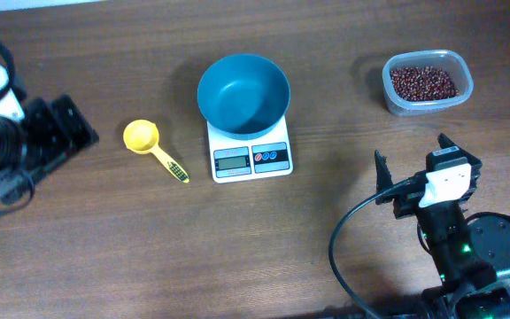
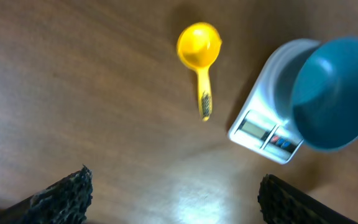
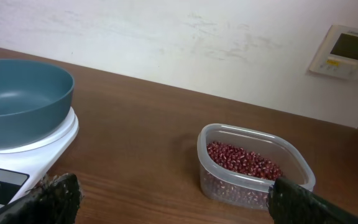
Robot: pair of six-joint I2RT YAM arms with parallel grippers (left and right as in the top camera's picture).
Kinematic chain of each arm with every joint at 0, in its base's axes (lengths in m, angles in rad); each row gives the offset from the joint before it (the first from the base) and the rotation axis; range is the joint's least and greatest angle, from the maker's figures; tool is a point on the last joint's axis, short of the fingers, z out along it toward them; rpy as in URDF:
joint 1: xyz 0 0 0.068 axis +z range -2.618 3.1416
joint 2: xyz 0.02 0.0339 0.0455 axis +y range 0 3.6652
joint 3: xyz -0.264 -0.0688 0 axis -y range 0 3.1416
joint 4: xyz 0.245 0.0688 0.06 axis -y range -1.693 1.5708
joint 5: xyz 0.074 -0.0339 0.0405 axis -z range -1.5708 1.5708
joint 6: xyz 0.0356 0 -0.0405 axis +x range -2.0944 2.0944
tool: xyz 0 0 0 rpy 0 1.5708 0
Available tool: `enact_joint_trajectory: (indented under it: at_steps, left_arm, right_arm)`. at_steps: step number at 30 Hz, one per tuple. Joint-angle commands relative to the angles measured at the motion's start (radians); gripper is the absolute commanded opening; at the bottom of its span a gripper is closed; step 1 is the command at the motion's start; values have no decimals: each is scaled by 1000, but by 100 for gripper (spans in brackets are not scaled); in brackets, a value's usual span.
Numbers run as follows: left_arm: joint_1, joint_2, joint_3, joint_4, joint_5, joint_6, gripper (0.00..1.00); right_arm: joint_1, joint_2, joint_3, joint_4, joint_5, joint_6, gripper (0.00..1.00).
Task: Scoop item into bowl and weigh 50g on scale
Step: 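Grasp the yellow scoop bowl with the left gripper and lift it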
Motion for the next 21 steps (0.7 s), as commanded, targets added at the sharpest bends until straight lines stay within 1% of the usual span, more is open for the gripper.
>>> enact_joint_trajectory:
  at_steps: [1, 7, 11, 13, 15, 16, 17, 18, 21]
  left_arm:
    - [5, 84, 56, 31, -13, -99, 89]
    - [-43, 260, 56, 116, -13, -133, 90]
    - [-76, 414, 55, 162, -14, -140, 99]
    - [-76, 477, 55, 174, -14, -140, 99]
    - [-76, 550, 55, 222, -14, -140, 100]
    - [-76, 593, 55, 249, -14, -140, 89]
    - [-76, 631, 55, 274, -14, -140, 84]
    - [-76, 651, 55, 284, -14, -143, 84]
    - [-76, 739, 55, 329, -14, -143, 75]
  right_arm:
    - [8, -2, -9, -3, 5, 1, 99]
    - [8, -2, -9, -3, 5, 1, 99]
    - [8, -2, -9, -3, 5, 1, 99]
    - [8, -2, -9, -3, 5, 1, 99]
    - [8, -2, -9, -3, 5, 1, 99]
    - [8, -2, -9, -3, 5, 1, 99]
    - [8, -2, -9, -3, 5, 1, 99]
    - [8, -2, -9, -3, 5, 1, 99]
    - [8, -2, -9, -3, 5, 1, 99]
